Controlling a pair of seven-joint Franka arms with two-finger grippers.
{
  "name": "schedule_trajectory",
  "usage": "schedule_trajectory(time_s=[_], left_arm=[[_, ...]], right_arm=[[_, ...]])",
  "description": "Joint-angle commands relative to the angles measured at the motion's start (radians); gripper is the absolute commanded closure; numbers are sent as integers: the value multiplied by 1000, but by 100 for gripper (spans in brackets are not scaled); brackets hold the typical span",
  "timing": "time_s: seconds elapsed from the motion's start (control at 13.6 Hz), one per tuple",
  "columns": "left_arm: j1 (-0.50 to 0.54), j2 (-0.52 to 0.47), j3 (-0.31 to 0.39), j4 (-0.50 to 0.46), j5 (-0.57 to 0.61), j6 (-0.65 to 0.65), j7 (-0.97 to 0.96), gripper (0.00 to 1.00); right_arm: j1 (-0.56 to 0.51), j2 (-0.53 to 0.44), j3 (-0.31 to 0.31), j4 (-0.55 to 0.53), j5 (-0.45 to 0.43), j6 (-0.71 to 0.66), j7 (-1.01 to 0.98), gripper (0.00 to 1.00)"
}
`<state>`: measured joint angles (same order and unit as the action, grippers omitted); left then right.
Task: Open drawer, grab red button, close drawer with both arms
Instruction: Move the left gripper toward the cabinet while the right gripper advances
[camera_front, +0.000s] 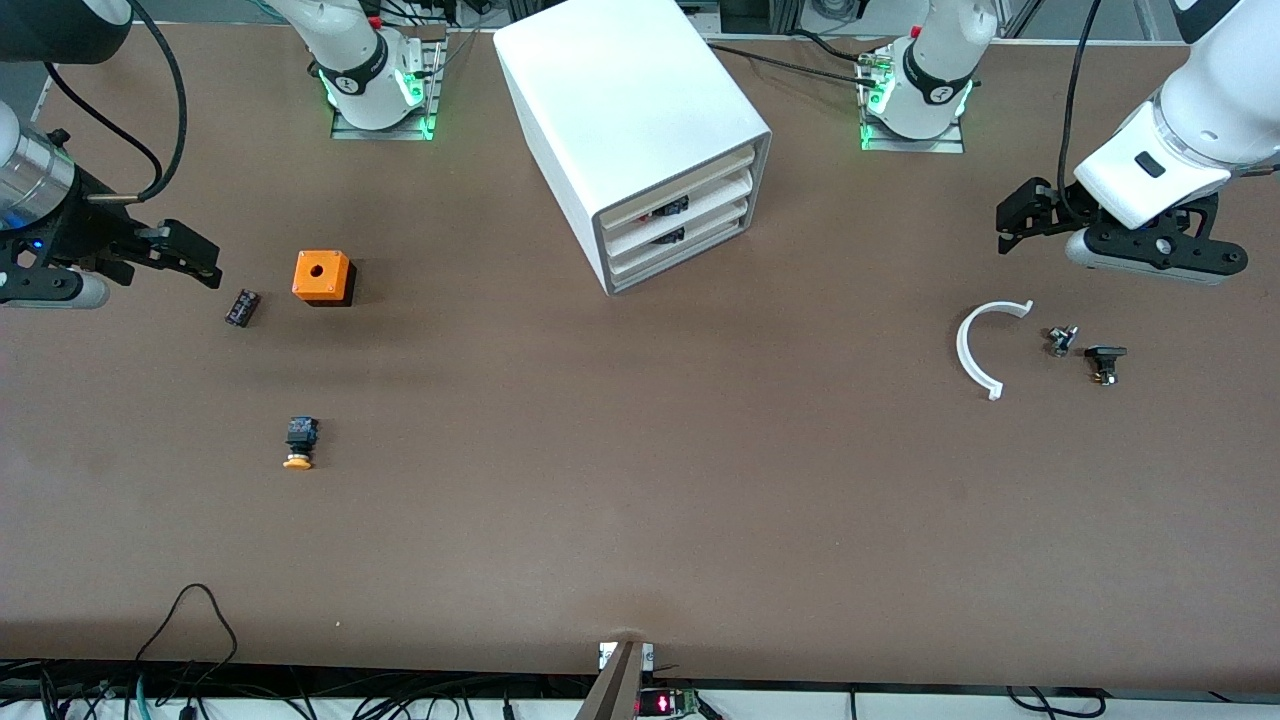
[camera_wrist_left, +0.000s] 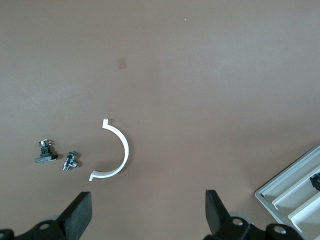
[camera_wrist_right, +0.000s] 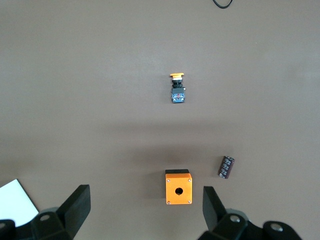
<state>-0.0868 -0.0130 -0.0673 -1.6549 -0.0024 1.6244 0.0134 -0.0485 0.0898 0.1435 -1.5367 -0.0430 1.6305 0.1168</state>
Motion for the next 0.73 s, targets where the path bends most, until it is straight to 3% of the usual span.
schedule_trajectory(time_s=[0.0, 0.37, 0.66], left_arm=[[-5, -12, 1, -3, -11, -6, 3, 0], [-4, -2, 6, 1, -28, -61, -6, 0], [-17, 13, 4, 0, -209, -332, 10, 0]], right_arm=[[12, 10, 4, 14, -14, -3, 20, 0], [10, 10, 2, 15, -11, -6, 12, 0], [-2, 28, -5, -5, 34, -5, -6, 1]])
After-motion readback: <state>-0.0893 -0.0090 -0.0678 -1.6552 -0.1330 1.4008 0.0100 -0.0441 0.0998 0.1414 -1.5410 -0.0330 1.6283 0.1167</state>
